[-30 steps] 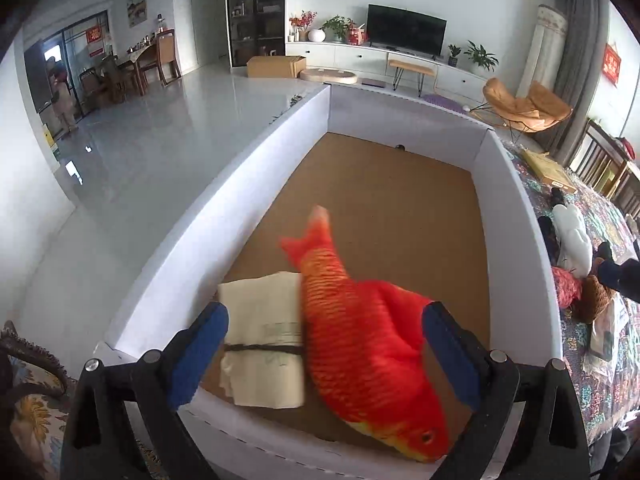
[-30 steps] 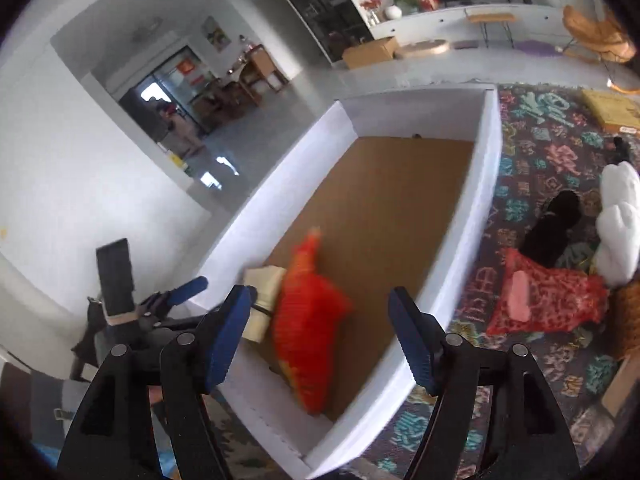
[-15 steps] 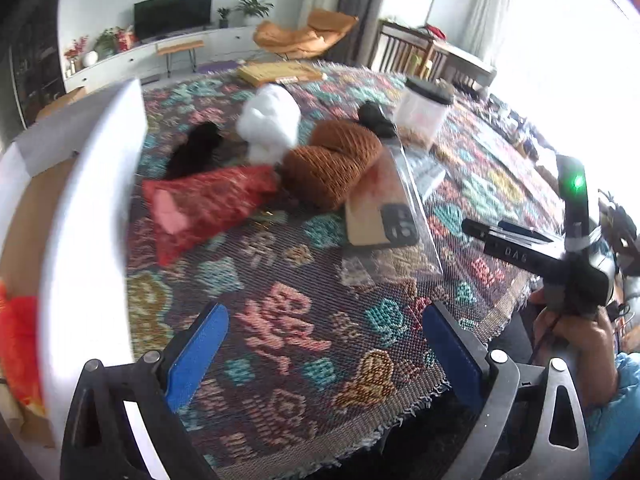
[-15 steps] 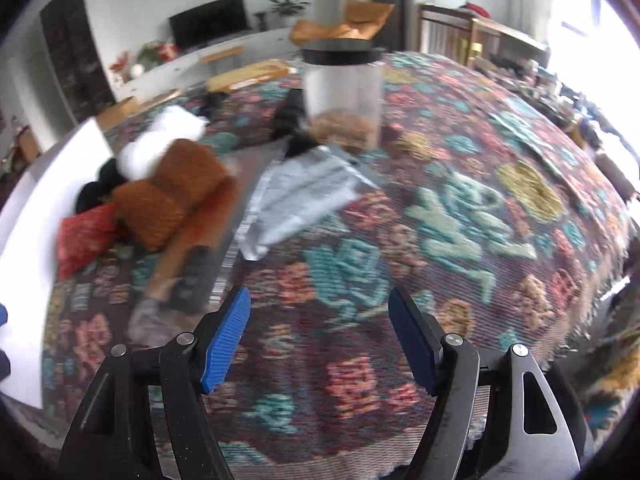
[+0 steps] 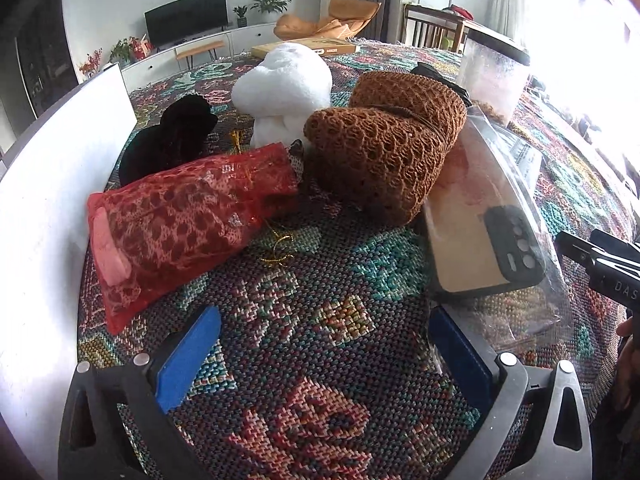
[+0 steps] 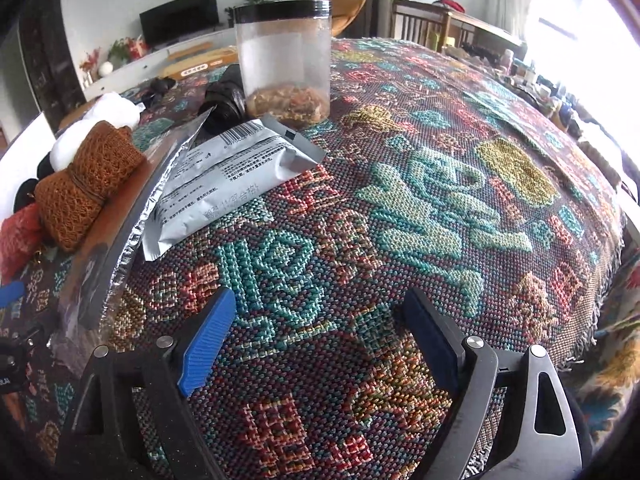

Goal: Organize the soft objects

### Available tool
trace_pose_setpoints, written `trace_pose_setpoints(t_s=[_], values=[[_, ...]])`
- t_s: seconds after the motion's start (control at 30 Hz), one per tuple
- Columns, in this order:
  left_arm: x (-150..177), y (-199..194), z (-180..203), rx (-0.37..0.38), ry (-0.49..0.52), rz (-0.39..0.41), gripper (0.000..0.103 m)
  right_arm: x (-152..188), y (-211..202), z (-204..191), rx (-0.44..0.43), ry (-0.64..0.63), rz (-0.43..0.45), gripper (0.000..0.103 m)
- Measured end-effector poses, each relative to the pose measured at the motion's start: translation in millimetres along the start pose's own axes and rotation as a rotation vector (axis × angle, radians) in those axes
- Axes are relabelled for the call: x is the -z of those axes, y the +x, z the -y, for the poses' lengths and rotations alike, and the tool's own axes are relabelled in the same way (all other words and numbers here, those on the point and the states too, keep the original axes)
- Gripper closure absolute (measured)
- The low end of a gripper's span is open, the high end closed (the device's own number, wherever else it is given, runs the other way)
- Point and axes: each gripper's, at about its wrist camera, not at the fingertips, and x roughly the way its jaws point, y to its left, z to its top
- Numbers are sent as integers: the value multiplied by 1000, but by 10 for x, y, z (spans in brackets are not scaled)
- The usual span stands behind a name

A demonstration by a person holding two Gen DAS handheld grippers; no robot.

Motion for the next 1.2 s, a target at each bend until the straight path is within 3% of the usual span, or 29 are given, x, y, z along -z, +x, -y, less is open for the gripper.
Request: trace_pose_setpoints(t_s=[1.2], values=[[18,5,4,-7,-4,11,0,36,-29,-35,-8,-1,6,12]])
